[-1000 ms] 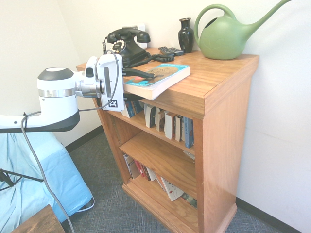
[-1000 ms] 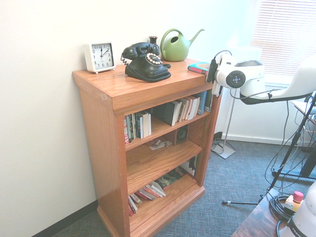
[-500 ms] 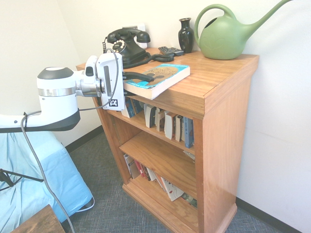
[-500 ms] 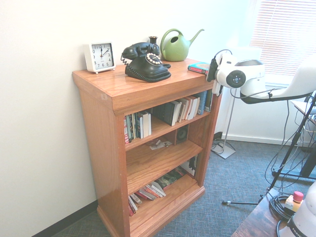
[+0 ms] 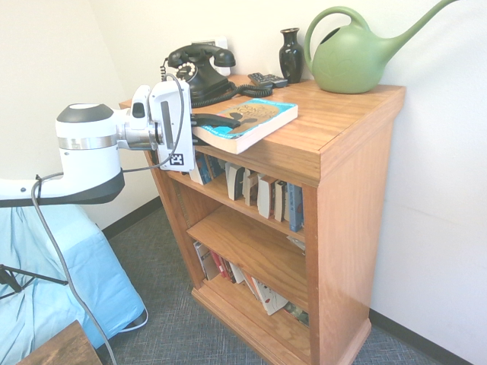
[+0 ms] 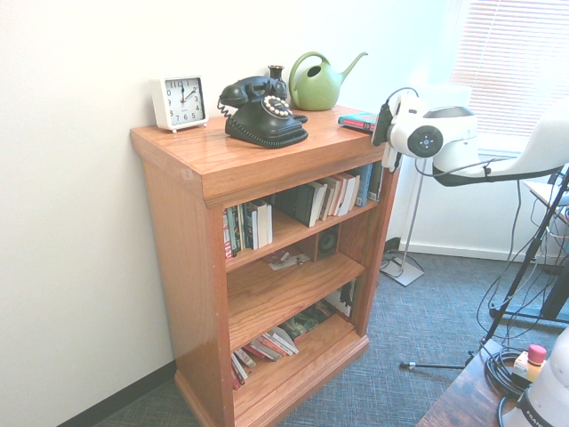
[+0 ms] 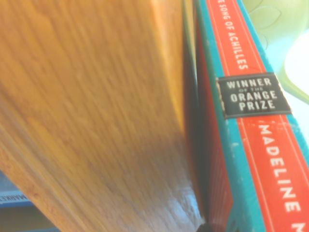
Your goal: Organize the shelf
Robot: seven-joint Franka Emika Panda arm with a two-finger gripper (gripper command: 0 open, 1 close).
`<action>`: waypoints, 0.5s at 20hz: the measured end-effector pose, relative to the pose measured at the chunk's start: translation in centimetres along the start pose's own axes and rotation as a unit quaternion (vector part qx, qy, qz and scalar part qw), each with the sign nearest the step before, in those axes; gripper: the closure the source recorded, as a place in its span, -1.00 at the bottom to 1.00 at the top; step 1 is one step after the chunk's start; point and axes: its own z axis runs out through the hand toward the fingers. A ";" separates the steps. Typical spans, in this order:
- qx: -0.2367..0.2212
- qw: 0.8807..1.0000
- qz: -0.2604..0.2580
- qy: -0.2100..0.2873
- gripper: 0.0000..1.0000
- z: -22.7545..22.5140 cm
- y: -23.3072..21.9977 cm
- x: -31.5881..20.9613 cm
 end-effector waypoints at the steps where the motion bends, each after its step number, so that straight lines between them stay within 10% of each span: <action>1: 0.002 1.000 0.011 -0.005 1.00 -0.2 0.3 0.1; 10: 0.023 0.990 0.124 -0.058 1.00 -4.6 5.5 -0.5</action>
